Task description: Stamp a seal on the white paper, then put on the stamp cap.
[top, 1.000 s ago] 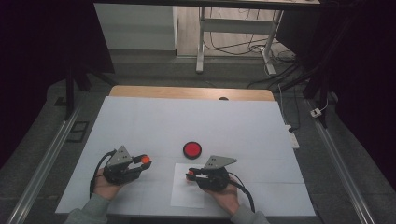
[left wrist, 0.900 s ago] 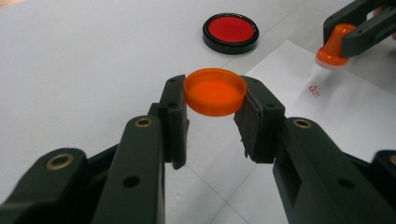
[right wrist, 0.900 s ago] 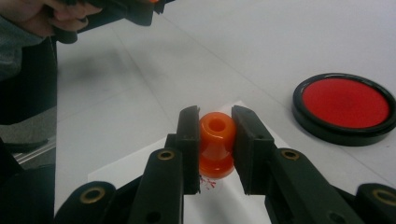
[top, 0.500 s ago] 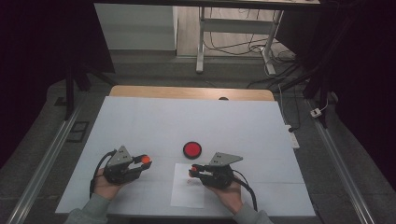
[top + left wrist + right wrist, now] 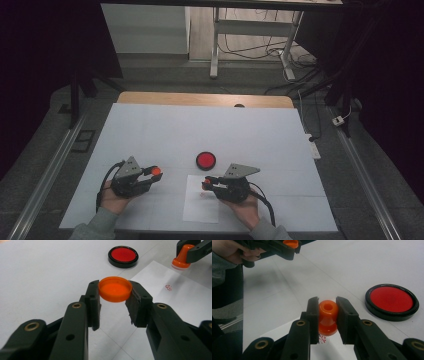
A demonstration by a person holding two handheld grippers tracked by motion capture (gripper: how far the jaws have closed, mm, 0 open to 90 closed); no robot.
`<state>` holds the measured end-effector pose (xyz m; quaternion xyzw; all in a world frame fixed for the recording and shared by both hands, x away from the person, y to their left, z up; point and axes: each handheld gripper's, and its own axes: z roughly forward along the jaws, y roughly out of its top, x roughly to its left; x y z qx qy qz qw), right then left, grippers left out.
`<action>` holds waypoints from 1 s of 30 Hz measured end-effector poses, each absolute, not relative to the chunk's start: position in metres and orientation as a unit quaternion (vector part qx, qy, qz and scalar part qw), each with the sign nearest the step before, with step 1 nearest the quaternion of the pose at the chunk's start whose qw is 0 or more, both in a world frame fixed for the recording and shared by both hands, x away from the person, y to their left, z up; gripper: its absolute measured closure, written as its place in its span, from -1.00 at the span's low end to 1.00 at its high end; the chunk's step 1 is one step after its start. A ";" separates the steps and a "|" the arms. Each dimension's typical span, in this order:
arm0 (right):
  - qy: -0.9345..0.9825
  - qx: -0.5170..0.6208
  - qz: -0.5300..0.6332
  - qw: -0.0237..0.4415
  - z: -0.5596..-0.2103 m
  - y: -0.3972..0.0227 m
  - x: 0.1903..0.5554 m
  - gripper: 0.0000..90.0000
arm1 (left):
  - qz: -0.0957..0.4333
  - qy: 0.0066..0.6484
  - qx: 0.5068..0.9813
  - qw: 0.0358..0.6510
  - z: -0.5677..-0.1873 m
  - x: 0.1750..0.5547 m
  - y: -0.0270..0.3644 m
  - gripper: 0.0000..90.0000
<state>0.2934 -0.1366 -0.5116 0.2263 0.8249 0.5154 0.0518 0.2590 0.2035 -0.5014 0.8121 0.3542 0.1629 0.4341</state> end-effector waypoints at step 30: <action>0.798 0.229 0.553 0.072 -0.488 -0.150 0.295 0.62 | 0.158 0.342 0.821 0.429 -0.502 0.258 0.194 0.43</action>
